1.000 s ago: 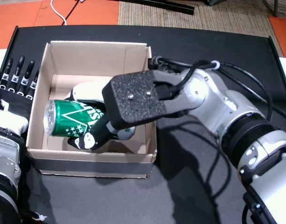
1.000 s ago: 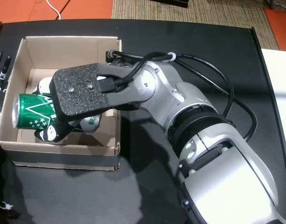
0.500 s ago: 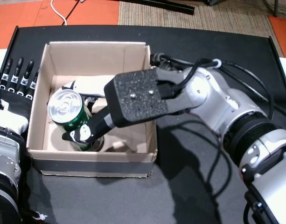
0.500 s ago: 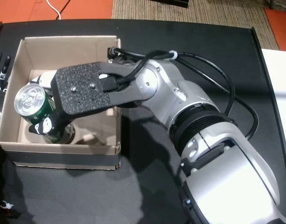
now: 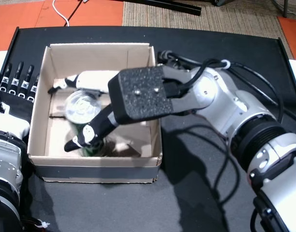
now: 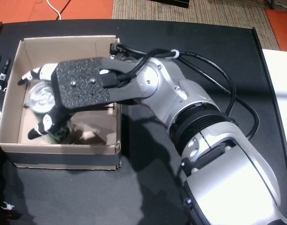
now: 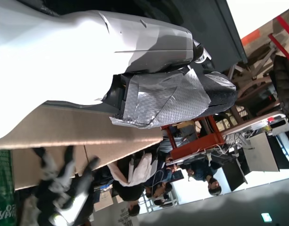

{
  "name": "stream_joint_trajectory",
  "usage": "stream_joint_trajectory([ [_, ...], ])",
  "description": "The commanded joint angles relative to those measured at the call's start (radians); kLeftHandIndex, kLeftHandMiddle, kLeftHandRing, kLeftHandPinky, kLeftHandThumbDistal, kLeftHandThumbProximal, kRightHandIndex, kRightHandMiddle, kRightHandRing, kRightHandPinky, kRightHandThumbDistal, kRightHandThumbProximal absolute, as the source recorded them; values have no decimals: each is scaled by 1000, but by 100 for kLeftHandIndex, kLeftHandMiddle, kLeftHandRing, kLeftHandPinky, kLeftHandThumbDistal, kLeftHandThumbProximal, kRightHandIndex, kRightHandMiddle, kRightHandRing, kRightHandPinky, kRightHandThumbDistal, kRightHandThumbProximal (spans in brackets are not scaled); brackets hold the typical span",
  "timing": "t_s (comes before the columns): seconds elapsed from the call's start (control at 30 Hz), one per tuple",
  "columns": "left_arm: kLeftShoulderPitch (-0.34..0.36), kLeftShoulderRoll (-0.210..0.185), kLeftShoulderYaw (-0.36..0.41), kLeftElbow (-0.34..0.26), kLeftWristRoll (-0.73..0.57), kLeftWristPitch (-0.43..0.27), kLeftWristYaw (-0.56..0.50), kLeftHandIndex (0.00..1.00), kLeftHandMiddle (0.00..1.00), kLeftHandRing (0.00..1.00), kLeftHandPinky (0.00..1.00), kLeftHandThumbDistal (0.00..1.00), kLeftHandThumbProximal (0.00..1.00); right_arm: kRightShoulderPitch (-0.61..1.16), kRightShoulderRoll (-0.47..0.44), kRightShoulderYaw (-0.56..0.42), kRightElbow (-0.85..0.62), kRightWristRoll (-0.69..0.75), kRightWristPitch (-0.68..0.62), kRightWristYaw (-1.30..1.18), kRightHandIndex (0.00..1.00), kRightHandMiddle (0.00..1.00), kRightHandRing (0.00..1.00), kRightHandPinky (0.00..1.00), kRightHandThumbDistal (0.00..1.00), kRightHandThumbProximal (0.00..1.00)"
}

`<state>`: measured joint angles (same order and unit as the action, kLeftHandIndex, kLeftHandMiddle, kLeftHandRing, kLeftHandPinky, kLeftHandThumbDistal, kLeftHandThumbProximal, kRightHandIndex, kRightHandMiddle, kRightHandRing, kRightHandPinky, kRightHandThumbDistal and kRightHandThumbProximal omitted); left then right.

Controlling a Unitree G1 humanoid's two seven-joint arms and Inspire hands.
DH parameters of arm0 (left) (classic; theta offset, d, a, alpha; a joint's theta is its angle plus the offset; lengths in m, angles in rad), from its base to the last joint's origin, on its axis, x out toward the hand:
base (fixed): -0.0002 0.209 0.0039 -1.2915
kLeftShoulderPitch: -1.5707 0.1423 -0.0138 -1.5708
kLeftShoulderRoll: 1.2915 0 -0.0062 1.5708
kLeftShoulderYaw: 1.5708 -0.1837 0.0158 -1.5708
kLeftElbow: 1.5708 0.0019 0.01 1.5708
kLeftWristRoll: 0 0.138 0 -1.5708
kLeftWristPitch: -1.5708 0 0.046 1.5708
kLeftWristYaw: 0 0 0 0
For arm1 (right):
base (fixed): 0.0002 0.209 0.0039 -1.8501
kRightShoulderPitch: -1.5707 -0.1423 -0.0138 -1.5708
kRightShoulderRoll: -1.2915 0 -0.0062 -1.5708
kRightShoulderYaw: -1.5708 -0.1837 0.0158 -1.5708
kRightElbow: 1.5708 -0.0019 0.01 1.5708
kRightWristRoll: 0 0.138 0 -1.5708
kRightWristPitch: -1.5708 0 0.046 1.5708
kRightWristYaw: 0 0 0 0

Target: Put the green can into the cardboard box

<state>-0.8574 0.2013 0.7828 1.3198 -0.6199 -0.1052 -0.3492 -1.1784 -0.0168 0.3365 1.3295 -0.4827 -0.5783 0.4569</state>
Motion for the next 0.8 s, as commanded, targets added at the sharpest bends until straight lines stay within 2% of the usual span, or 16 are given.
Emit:
stream_joint_trajectory([
  [0.0,8,6,-3,11,10,-5,1,74,73,85,94,0,100,7,7,-8,-15,13,-33,-42,67,93,100,100,100,39],
  [0.1,8,5,-2,11,9,-6,0,71,71,84,93,0,100,16,8,-11,-18,16,-76,-104,66,94,100,100,100,39],
  [0.13,7,5,-2,11,10,-8,6,70,69,81,92,0,100,21,8,-13,-20,17,-94,-134,67,98,100,100,100,39],
  [0.3,5,11,8,12,-2,15,4,68,66,78,92,0,100,52,13,-50,-44,48,-265,-323,85,100,100,100,100,41],
  [0.33,3,12,16,12,-11,22,8,68,66,78,90,0,96,56,15,-62,-49,59,-300,-348,88,100,100,100,100,42],
  [0.37,2,11,20,13,-14,23,11,69,67,78,90,0,95,56,14,-71,-57,65,-338,-375,89,100,100,100,100,42],
  [0.43,4,9,15,12,-2,11,15,68,68,79,90,0,96,55,12,-94,-73,92,-427,-403,98,100,100,100,100,40],
  [0.5,3,7,13,11,3,7,23,67,69,79,89,0,97,52,-1,-99,-101,62,-521,-517,99,100,100,100,100,45],
  [0.57,1,9,11,11,5,12,26,68,70,80,90,0,100,43,-46,-61,-168,-100,-568,-805,99,100,100,100,100,49],
  [0.63,2,9,14,11,2,11,19,65,68,80,89,0,100,18,-108,16,-243,-325,-530,-1170,99,100,100,100,100,50],
  [0.73,4,9,15,11,0,6,7,64,65,81,88,0,100,-25,-169,106,-267,-495,-471,-1430,97,99,100,96,100,50],
  [0.77,3,9,15,12,1,8,13,65,64,80,87,0,98,-43,-191,141,-266,-547,-436,-1499,97,99,100,96,95,51],
])
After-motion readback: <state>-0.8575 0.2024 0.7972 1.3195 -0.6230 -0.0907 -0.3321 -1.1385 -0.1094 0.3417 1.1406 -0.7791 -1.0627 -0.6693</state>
